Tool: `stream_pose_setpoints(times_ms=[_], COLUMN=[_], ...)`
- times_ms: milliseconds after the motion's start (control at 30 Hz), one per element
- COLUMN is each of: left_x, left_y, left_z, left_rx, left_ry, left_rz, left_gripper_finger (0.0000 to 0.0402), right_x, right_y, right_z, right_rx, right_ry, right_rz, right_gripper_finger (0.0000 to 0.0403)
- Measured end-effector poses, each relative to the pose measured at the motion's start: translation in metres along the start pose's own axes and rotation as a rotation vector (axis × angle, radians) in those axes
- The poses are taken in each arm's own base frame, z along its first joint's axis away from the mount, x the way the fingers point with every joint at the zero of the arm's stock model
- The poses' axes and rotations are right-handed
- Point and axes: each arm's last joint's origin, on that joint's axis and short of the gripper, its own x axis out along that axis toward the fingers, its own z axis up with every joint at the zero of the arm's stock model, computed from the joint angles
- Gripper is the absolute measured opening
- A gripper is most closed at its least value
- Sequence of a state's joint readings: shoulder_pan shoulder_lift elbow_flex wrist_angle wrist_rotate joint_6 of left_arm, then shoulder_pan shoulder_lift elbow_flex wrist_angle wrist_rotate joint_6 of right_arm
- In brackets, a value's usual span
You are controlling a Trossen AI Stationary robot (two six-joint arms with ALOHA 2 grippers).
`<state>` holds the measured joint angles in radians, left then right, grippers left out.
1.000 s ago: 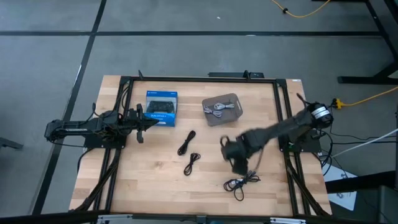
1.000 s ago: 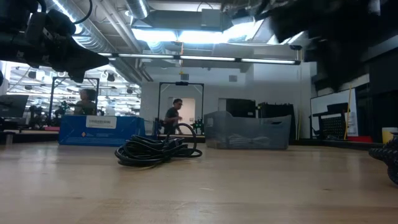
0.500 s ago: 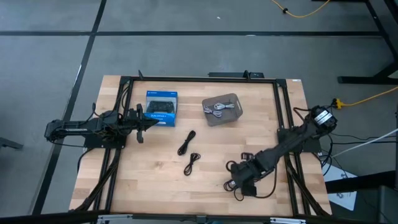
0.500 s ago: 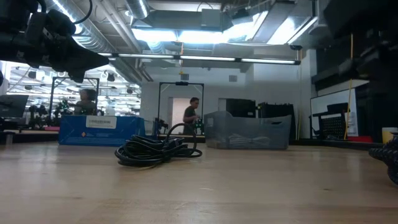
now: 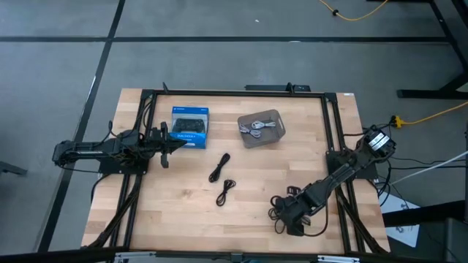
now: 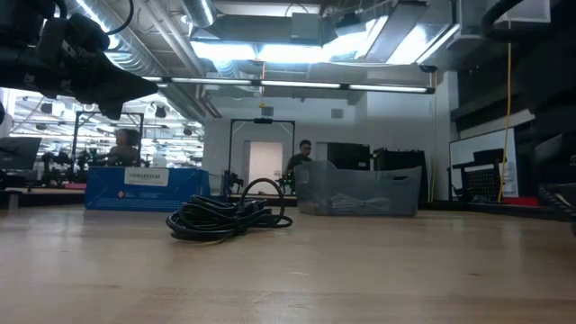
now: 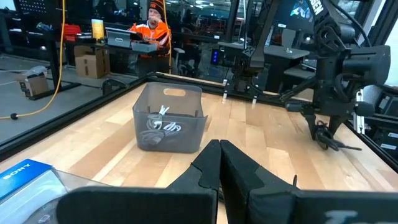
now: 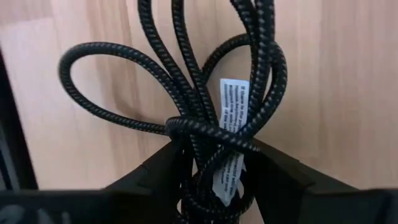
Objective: Pick and place USB-C Cables
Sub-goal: Put the bottom black charger cable into the black bin
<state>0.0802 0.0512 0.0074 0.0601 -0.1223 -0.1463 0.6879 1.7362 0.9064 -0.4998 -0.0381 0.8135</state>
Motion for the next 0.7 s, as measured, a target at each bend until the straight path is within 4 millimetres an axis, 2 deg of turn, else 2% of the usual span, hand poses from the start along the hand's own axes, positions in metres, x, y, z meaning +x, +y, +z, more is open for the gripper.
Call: stream_pose_setpoints(times_ms=[100, 200, 333, 433, 567, 700], left_x=[0.0, 0.0, 0.0, 0.0, 0.0, 0.0], left_y=[0.0, 0.0, 0.0, 0.0, 0.0, 0.0], left_z=[0.0, 0.0, 0.0, 0.0, 0.0, 0.0], left_rx=[0.0, 0.0, 0.0, 0.0, 0.0, 0.0], left_ry=[0.0, 0.0, 0.0, 0.0, 0.0, 0.0], left_rz=[0.0, 0.0, 0.0, 0.0, 0.0, 0.0], left_gripper_finger=[0.0, 0.0, 0.0, 0.0, 0.0, 0.0], right_x=[0.005, 0.006, 0.0, -0.004, -0.018, -0.041], right_y=[-0.003, -0.005, -0.011, -0.009, -0.009, -0.018], right_z=[-0.002, 0.0, 0.014, 0.023, 0.045, 0.072], right_rx=[0.03, 0.135, 0.207, 0.158, 0.068, -0.007], right_ry=[-0.015, -0.078, -0.215, -0.316, -0.498, -0.645], right_rz=[-0.039, -0.095, -0.202, -0.269, -0.405, -0.657], right_gripper_finger=[0.0176, 0.0171, 0.012, 0.0052, 0.0047, 0.0047])
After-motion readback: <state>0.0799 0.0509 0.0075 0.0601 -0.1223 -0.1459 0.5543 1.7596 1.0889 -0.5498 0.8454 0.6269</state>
